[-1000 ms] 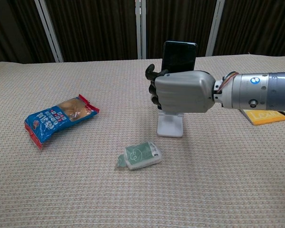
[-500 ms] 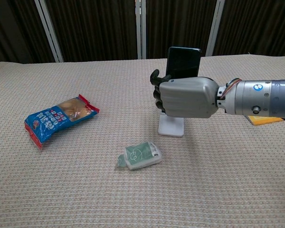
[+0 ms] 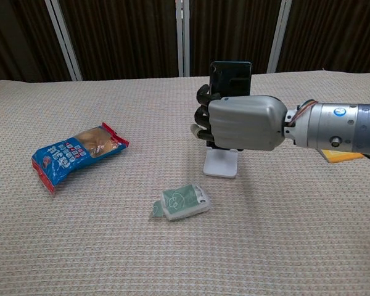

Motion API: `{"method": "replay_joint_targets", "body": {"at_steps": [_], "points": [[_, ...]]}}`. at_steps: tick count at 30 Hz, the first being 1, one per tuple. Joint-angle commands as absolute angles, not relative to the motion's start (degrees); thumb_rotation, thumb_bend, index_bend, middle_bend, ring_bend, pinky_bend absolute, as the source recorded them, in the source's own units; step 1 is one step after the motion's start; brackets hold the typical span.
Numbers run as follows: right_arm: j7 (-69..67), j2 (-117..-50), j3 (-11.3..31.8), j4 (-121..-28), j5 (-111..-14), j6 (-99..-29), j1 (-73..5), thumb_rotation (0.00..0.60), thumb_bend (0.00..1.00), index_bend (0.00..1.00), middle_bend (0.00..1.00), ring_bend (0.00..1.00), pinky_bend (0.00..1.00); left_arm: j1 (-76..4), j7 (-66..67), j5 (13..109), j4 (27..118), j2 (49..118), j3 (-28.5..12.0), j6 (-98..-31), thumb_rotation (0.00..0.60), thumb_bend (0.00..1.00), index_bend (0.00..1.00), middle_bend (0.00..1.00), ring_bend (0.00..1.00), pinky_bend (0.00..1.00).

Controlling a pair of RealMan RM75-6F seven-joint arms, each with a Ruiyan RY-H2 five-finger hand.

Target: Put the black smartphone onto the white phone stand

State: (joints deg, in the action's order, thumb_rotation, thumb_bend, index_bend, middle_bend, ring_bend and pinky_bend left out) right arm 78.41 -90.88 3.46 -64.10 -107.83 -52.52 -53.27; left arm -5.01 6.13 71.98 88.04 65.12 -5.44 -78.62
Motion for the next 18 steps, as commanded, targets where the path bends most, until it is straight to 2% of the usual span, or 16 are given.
{"method": "replay_joint_targets", "body": {"at_steps": [1, 8, 14, 16, 18], "points": [[78.24, -90.16, 3.73, -64.97, -107.46, -53.52, -52.62, 0.6, 0.13, 0.17, 0.26, 0.4, 0.32, -4.99, 6.06, 72.16, 88.17, 65.06, -5.36, -78.68, 0.6, 0.0, 0.0, 0.0, 0.0, 0.0], [77.38, -85.71, 4.47, -70.87, -106.1, -58.75, -49.01, 0.6, 0.13, 0.18, 0.27, 0.4, 0.32, -4.6, 4.77, 73.49, 88.83, 64.42, -5.03, -79.51, 0.6, 0.0, 0.0, 0.0, 0.0, 0.0], [71.36, -79.71, 4.48, -80.05, -104.09, -69.72, -41.66, 0.6, 0.13, 0.18, 0.28, 0.4, 0.31, -4.08, 3.13, 75.63, 89.7, 63.62, -4.47, -80.76, 0.6, 0.0, 0.0, 0.0, 0.0, 0.0], [68.3, -78.03, 4.4, -83.95, -101.81, -73.62, -37.99, 0.6, 0.13, 0.18, 0.27, 0.4, 0.29, -3.85, 2.52, 76.55, 90.1, 63.29, -4.23, -81.37, 0.6, 0.0, 0.0, 0.0, 0.0, 0.0], [65.11, -76.9, 4.12, -87.34, -99.61, -76.82, -34.71, 0.6, 0.12, 0.18, 0.24, 0.38, 0.22, -3.61, 2.03, 77.44, 90.4, 63.07, -3.99, -82.02, 0.6, 0.0, 0.0, 0.0, 0.0, 0.0]]}}
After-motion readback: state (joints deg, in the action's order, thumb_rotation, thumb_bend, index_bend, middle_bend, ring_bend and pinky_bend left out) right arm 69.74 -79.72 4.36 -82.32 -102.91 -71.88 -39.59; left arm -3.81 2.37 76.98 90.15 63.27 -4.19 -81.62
